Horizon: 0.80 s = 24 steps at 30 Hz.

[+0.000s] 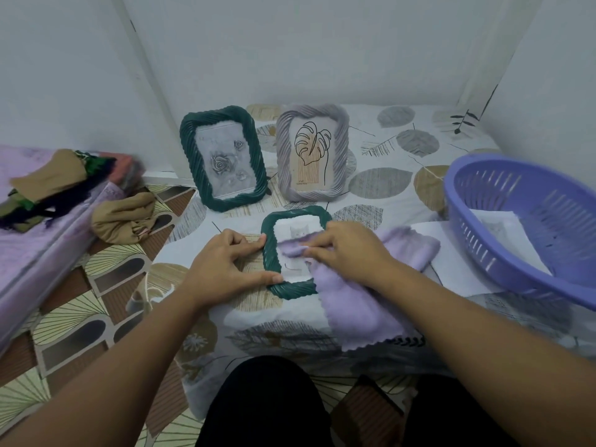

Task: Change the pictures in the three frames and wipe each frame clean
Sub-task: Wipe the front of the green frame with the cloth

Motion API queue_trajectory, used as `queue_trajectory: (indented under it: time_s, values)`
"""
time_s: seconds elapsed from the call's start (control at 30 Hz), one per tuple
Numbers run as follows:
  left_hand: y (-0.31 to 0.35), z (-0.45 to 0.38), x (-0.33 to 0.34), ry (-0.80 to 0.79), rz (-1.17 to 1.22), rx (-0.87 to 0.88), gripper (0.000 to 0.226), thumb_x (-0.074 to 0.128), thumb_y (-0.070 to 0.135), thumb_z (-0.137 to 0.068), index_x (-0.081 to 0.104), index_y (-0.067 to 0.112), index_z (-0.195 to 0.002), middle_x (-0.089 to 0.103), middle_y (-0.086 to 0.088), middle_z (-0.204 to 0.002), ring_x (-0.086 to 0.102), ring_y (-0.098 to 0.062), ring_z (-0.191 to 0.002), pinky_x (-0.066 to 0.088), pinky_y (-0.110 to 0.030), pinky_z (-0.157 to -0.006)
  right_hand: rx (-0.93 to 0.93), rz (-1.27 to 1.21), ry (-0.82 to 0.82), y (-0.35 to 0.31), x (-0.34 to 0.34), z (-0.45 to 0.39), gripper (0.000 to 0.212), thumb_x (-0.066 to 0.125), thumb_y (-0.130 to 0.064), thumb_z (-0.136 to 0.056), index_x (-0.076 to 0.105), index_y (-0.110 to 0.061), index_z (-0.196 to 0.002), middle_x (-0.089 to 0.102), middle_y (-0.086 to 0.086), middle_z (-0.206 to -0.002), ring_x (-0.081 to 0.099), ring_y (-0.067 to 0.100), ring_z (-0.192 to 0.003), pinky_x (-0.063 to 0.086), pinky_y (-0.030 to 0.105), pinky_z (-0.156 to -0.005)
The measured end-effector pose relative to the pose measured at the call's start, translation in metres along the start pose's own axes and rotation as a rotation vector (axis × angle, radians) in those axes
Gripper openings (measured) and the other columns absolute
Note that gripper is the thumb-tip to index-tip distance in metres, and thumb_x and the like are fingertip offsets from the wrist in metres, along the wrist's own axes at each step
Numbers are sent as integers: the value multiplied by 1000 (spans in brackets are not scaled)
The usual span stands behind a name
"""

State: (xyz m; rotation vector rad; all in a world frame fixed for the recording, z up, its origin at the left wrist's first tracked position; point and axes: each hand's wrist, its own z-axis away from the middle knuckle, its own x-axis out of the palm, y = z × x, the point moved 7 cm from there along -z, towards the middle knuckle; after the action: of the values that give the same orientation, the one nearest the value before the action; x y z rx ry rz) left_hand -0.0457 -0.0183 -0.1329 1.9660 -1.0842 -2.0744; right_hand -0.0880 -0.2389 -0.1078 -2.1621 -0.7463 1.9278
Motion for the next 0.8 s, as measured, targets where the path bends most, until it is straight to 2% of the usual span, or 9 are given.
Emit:
queue_trajectory:
  time_s: [0.07,0.17,0.27,0.37,0.43,0.5,0.6,0.67,0.8]
  values:
    - [1,0,-1,7,3,5,108,59,101,-47,61,42,-138,45,20,-101,47,-1,-100,41,-23,-81,-44,3,-15,-13,9,-2,25,64,-53,-94,79,-40,-109,50,-15,-76,54,16,-83,44,34,-81]
    - [1,1,0,7,8,7,107,59,101,-49,61,42,-138,45,21,-102,47,-3,-101,43,-26,-82,-112,-51,-181,-14,13,10,22,66,-54,-92,78,-44,-107,51,-16,-71,45,2,-74,38,33,-79]
    - [1,1,0,1,-13,10,104,60,99,-50,60,42,-138,44,21,-102,46,-4,-101,41,-25,-81,-55,-15,-85,-4,5,4,24,62,-54,-95,75,-46,-113,49,-14,-73,48,7,-75,39,32,-72]
    - [2,1,-1,19,-4,19,105,60,99,-50,63,41,-137,45,19,-101,48,-5,-100,44,-25,-83,-11,4,21,-11,7,-6,26,62,-55,-95,77,-42,-111,52,-15,-79,55,16,-85,46,35,-81]
    - [3,1,-1,16,0,24,106,60,99,-50,62,40,-138,46,18,-102,48,-4,-100,43,-24,-80,-55,-4,-64,-14,14,1,26,63,-57,-93,78,-42,-107,53,-15,-76,52,15,-85,43,37,-87]
    - [2,2,-1,7,2,21,106,62,98,-50,61,41,-139,46,18,-103,48,-4,-100,43,-24,-80,-90,-30,-134,-7,13,12,28,62,-60,-91,77,-44,-109,55,-13,-75,50,11,-83,39,35,-84]
    - [2,2,0,-15,-7,11,112,64,99,-45,60,40,-140,45,17,-105,48,-8,-104,46,-29,-91,-18,-47,-34,7,2,10,26,64,-56,-93,77,-44,-112,49,-15,-72,48,10,-76,36,32,-72]
    - [2,2,-1,-15,1,5,115,63,101,-42,60,40,-140,45,17,-105,48,-9,-105,47,-33,-95,20,-26,29,1,2,3,26,64,-55,-93,77,-43,-113,46,-16,-72,48,11,-78,38,32,-74]
    - [2,2,-1,-27,-2,14,117,65,100,-41,59,40,-141,46,16,-106,48,-7,-105,47,-32,-94,-60,-22,-85,-8,14,13,29,61,-60,-93,78,-42,-109,55,-12,-77,49,12,-82,40,34,-84]
